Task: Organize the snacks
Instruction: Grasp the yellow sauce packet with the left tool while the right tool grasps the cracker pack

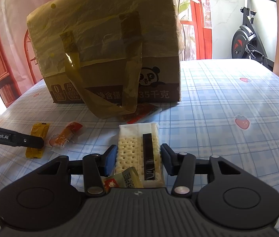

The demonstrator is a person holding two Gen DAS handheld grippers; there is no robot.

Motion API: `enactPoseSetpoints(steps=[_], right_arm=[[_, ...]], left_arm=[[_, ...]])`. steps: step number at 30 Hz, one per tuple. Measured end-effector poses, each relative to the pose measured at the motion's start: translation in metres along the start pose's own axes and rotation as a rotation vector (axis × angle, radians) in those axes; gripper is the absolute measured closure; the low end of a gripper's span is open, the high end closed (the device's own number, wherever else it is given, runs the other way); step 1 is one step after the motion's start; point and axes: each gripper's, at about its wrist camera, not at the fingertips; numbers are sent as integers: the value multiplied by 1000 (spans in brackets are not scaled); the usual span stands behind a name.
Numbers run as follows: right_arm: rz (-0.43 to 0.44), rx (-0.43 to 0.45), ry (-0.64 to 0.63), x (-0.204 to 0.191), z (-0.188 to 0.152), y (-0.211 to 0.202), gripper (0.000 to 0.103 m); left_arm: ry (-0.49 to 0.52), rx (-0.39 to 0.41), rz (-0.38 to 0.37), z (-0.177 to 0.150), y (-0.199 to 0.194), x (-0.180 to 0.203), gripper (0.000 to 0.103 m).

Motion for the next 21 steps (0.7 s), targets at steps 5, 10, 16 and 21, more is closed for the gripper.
enactPoseSetpoints(steps=[5,10,16,21], right_arm=[[1,1,2,0,0,0,52],[0,1,2,0,0,0,52],[-1,1,-1,-1,0,0,52],[1,0,1,0,0,0,52]], left_arm=[[15,18,2,-4,-1,1,69],[22,26,0,-6,-3,1,69],[42,30,0,-8,-4,2,68],[24,32,-11,-7,-6,-2,70]])
Point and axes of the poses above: each gripper's, at about its wrist camera, not at the fingertips, and y roughly the way its jaws point, x to its right, z to its top, and after that the axes turned 4 degrees about -z, right-handed
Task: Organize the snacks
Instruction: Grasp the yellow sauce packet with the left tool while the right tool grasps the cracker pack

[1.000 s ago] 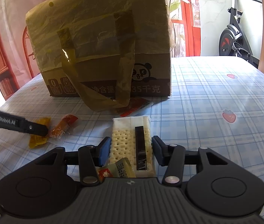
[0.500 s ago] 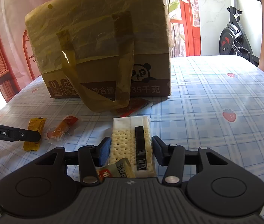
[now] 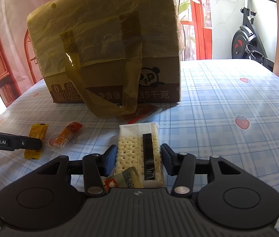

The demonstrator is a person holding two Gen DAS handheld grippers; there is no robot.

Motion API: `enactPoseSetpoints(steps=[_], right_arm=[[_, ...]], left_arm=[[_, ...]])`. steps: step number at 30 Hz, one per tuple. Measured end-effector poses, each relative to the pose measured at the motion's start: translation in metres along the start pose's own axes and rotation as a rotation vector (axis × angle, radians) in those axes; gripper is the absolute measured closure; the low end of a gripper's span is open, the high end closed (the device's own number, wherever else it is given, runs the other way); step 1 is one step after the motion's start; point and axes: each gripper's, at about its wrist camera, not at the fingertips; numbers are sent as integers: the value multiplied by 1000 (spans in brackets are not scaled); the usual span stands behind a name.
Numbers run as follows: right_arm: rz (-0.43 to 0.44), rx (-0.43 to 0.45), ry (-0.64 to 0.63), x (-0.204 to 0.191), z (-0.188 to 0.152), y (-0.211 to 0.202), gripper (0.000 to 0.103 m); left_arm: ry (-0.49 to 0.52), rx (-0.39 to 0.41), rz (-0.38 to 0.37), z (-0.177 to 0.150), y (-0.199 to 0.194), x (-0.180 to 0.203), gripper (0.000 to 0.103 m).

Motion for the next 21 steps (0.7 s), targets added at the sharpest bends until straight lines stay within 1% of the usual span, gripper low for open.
enactPoseSetpoints(steps=[3,6,13,21], right_arm=[[11,2,18,3,0,0,52],[22,11,33,6,-1,-3,53],[19,42,73,10,6,-13,53],[29,145,89,11,32,-37,53]], left_arm=[[3,17,26,0,-5,-1,70],[-5,44,23,3,-12,-4,70],[29,116,15,13,-29,-1,70],[57,163,12,23,-43,1,70]])
Point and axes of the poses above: each gripper's, at about its wrist camera, not at the fingertips, and y roughly the way its jaws point, x to its right, z to its top, and after that the axes turned 4 degrees about -z, right-handed
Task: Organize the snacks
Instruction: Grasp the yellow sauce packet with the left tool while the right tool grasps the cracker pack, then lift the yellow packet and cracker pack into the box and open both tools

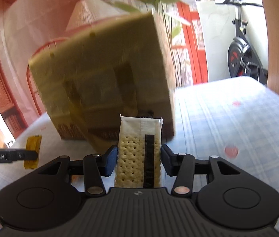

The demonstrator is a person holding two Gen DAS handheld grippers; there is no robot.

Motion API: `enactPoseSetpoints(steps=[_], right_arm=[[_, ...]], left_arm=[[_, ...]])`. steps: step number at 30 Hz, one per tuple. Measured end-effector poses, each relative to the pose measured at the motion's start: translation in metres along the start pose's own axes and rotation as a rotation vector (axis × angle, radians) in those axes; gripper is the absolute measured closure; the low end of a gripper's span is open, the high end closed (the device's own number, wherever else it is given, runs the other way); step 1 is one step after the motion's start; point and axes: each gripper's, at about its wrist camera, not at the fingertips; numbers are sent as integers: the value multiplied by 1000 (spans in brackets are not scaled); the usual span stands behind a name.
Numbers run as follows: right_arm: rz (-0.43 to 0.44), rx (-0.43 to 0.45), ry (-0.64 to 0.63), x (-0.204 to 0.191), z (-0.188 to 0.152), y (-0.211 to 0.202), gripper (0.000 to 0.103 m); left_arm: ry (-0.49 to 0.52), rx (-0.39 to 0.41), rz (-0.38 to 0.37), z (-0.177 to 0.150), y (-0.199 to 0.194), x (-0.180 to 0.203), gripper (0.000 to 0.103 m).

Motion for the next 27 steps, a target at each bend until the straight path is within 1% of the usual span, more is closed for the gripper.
enactPoseSetpoints(steps=[4,8,14,27], right_arm=[[10,49,-8,-4,16,-9,53],[17,73,-20,-9,25,-13,53],[22,67,-35,-16,27,-14,54],[19,48,-37,-15,22,-13,54]], left_arm=[[9,16,-1,6,-4,0,70],[6,24,2,8,-7,-1,70],[-3,25,1,7,-7,-3,70],[-8,22,3,5,-9,-2,70]])
Point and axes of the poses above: each gripper's, at about its wrist camera, not at the fingertips, and y roughly the way its jaws point, x to its right, z to its top, and after that the axes turned 4 degrees about -z, right-handed
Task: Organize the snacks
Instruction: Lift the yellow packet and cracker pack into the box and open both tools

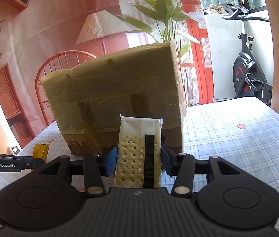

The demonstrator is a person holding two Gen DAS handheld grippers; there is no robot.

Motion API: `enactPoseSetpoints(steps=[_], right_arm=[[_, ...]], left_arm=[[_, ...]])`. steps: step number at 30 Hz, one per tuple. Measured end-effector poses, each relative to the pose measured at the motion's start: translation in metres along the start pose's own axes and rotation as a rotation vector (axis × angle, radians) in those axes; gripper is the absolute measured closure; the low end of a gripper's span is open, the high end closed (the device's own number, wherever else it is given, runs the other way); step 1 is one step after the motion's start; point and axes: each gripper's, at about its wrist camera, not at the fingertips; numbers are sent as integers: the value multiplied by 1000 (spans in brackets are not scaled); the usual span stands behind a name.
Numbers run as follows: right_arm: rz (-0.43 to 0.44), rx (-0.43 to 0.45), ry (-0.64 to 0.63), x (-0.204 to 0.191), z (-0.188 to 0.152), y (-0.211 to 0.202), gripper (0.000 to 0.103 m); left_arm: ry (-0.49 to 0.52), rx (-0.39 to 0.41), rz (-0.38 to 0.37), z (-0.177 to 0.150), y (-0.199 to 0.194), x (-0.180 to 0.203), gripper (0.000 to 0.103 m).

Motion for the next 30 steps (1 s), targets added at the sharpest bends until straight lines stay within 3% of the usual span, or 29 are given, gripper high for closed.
enactPoseSetpoints(steps=[14,22,30], right_arm=[[1,9,-10,-3,11,-2,54],[0,40,-49,-19,39,-8,54],[54,96,-64,-35,83,-12,54]], left_arm=[[16,56,-17,17,-10,4,70],[50,133,-40,45,-28,8,70],[87,213,-85,87,-48,20,70]])
Point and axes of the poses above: each gripper's, at about its wrist camera, not at the fingertips, and y roughly the way its jaws point, x to its right, z to its top, and after that the axes turned 4 degrees about -z, right-handed
